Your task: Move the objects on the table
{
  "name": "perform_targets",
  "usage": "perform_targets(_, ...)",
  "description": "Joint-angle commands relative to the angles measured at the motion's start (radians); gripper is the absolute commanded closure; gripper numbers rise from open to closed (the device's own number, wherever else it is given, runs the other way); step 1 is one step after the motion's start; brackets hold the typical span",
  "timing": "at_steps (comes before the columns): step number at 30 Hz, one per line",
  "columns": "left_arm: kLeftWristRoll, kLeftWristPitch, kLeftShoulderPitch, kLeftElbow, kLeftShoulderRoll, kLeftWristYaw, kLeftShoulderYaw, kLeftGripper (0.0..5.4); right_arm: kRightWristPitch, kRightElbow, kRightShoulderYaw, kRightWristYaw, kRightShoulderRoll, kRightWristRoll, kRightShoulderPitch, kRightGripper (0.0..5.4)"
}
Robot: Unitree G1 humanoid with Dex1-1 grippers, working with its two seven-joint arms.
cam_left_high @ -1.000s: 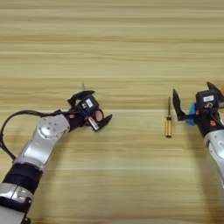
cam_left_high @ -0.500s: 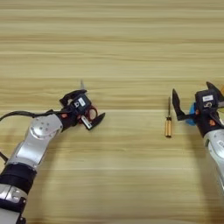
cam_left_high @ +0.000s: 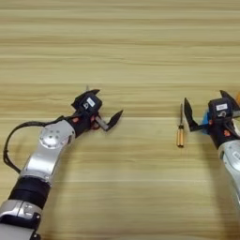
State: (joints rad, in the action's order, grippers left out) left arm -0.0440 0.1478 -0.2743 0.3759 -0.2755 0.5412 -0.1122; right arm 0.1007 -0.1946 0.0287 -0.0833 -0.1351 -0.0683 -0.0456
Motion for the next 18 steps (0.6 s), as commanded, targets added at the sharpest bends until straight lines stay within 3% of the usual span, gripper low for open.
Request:
perform_targets(1, -0.082, 0.047, -0.054, -0.016, 0.069, -0.052, 0.079, 0.0, 0.025, -0.027, 0.013, -0.028, -0.005, 0.011, -0.015, 0.02)
perform_targets(3, -0.109, 0.085, -0.091, 0.014, 0.097, -0.106, 0.129, 0.0, 0.029, -0.031, 0.02, -0.044, -0.009, 0.015, -0.023, 0.02)
perform_targets(7, -0.09, 0.114, -0.154, 0.143, 0.11, -0.259, 0.209, 0.0, 0.042, -0.039, 0.035, -0.074, -0.021, 0.02, -0.039, 0.02)
perform_targets(12, -0.025, 0.171, -0.224, 0.322, 0.056, -0.518, 0.308, 0.0, 0.052, -0.042, 0.043, -0.11, -0.029, 0.039, -0.056, 0.02)
perform_targets(18, 0.01, 0.224, -0.264, 0.442, 0.014, -0.669, 0.355, 0.0, 0.073, -0.036, 0.082, -0.16, -0.038, 0.047, -0.067, 0.02)
